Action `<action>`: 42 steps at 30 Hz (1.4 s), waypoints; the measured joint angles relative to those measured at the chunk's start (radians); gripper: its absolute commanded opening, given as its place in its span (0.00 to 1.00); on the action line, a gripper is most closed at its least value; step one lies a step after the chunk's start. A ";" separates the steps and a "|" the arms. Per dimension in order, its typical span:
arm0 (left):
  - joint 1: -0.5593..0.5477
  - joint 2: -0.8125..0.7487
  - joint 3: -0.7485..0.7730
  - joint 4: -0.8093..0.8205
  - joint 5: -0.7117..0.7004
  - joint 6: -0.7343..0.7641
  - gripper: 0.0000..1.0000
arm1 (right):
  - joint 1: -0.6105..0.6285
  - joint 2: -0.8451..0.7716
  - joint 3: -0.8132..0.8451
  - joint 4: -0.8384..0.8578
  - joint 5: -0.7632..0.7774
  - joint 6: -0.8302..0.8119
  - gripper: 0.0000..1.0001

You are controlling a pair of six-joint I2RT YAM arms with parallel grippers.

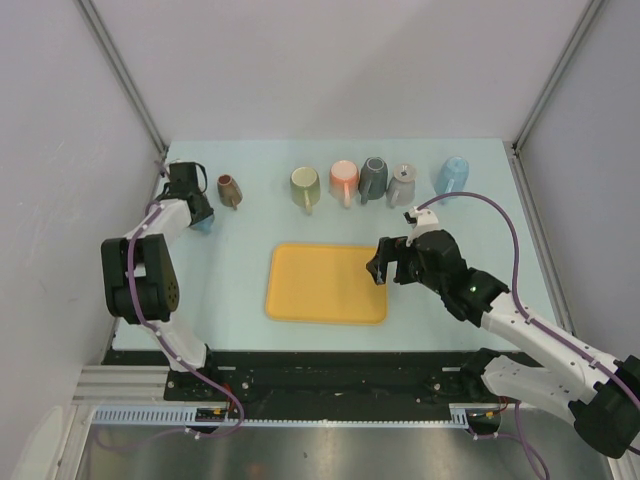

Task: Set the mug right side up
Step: Turn over the cup at the center of the board.

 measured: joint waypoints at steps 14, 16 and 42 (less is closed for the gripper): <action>0.001 -0.004 -0.004 0.000 0.007 0.007 0.00 | -0.003 0.000 0.000 0.000 -0.001 0.001 1.00; 0.000 -0.018 -0.016 -0.003 0.011 0.000 0.00 | -0.003 0.000 0.000 0.000 -0.001 0.002 1.00; -0.015 -0.681 -0.386 0.100 0.476 -0.383 0.00 | -0.024 0.041 0.000 0.130 -0.202 0.113 1.00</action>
